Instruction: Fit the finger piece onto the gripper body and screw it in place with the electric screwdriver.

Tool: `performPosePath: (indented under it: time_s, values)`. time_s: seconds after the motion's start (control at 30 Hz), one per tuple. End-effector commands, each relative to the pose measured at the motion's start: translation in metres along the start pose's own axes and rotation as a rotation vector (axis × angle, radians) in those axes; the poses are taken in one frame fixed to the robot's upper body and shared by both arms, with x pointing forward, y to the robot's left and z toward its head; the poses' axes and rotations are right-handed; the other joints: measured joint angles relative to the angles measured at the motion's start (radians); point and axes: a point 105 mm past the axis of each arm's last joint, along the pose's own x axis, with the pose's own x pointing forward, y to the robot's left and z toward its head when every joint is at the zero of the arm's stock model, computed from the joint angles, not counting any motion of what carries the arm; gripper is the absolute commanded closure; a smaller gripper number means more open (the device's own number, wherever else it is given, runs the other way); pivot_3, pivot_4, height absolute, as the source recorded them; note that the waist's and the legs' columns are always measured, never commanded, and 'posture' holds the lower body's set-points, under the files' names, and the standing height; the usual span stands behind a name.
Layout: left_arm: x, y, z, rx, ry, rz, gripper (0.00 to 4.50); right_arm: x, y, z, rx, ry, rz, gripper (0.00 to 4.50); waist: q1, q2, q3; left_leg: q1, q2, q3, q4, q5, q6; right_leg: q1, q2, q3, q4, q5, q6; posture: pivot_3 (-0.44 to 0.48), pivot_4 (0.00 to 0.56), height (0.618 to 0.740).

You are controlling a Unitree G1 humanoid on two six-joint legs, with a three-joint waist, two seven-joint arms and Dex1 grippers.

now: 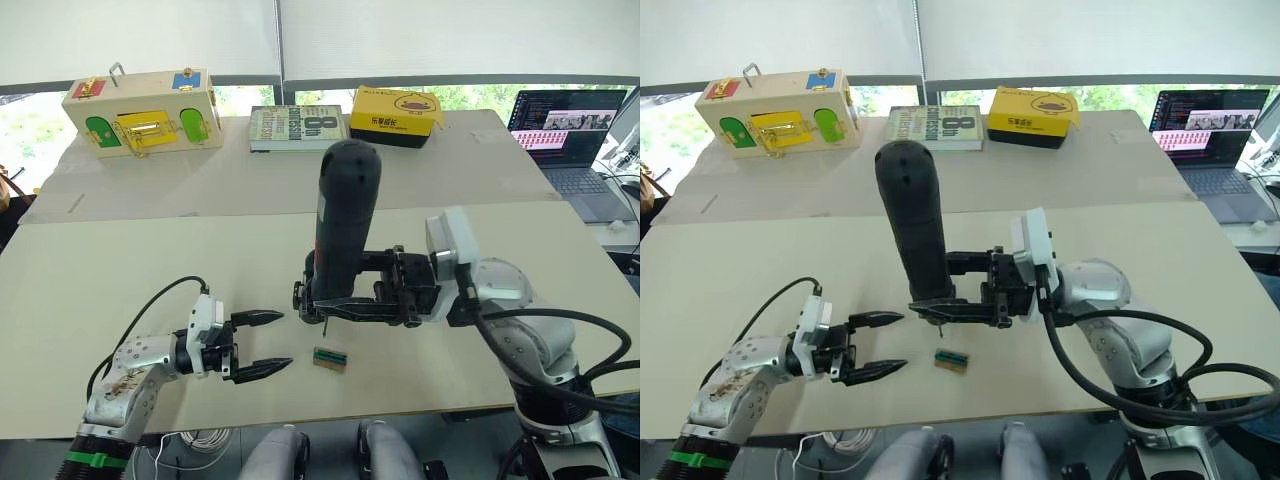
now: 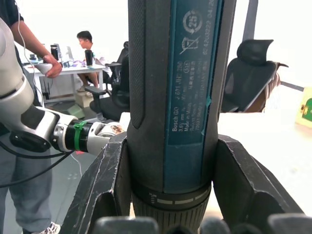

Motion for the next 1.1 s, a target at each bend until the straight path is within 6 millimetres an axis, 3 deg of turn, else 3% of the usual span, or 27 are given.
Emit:
performPosePath:
  time_s: [0.03, 0.2, 0.4, 0.53, 0.77, 1.1]
  values:
    - [-0.006, 0.008, 0.005, 0.033, 0.001, 0.036, 0.06, -0.001, 0.004, 0.025, -0.075, -0.047, 0.017, 2.58, 0.0, 0.0, 0.0, 0.0, 0.0, 0.0, 0.0, 0.0, 0.0, 0.0, 0.0, 0.0, 0.0, 0.0, 0.0, 0.0, 0.15, 0.74]
    - [-0.001, 0.026, -0.005, 0.089, 0.027, 0.112, 0.06, -0.002, 0.002, 0.034, -0.092, -0.045, 0.005, 2.58, 0.001, 0.0, 0.0, 0.0, 0.0, 0.0, 0.0, 0.001, -0.001, 0.0, 0.0, 0.0, 0.0, 0.001, -0.001, 0.0, 0.15, 0.74]
    - [0.019, 0.034, -0.022, 0.107, 0.065, 0.104, 0.06, -0.001, -0.002, 0.041, -0.106, -0.038, -0.008, 2.58, 0.001, 0.0, 0.0, 0.0, 0.0, 0.0, 0.001, 0.001, -0.001, 0.001, 0.0, 0.0, 0.0, 0.002, -0.001, 0.0, 0.15, 0.74]
    - [0.036, 0.043, -0.023, 0.126, 0.057, 0.126, 0.06, 0.0, -0.004, 0.042, -0.109, -0.034, -0.013, 2.58, 0.006, 0.0, 0.0, 0.0, 0.0, 0.0, 0.001, 0.001, -0.001, 0.001, -0.001, 0.0, 0.0, 0.003, -0.001, 0.0, 0.15, 0.74]
    - [0.064, 0.035, -0.021, 0.117, 0.037, 0.071, 0.06, -0.001, -0.004, 0.044, -0.112, -0.022, -0.019, 2.58, 0.005, 0.0, 0.0, 0.0, 0.0, 0.0, 0.002, 0.002, -0.001, 0.001, 0.0, 0.0, 0.001, 0.004, -0.001, 0.0, 0.15, 0.74]
    - [0.083, 0.038, -0.023, 0.13, 0.05, 0.11, 0.06, -0.006, -0.002, 0.042, -0.111, -0.004, -0.038, 2.58, 0.015, -0.001, 0.0, 0.0, -0.001, 0.0, 0.004, 0.002, 0.0, 0.002, 0.001, 0.0, 0.001, 0.005, 0.0, 0.0, 0.15, 0.74]
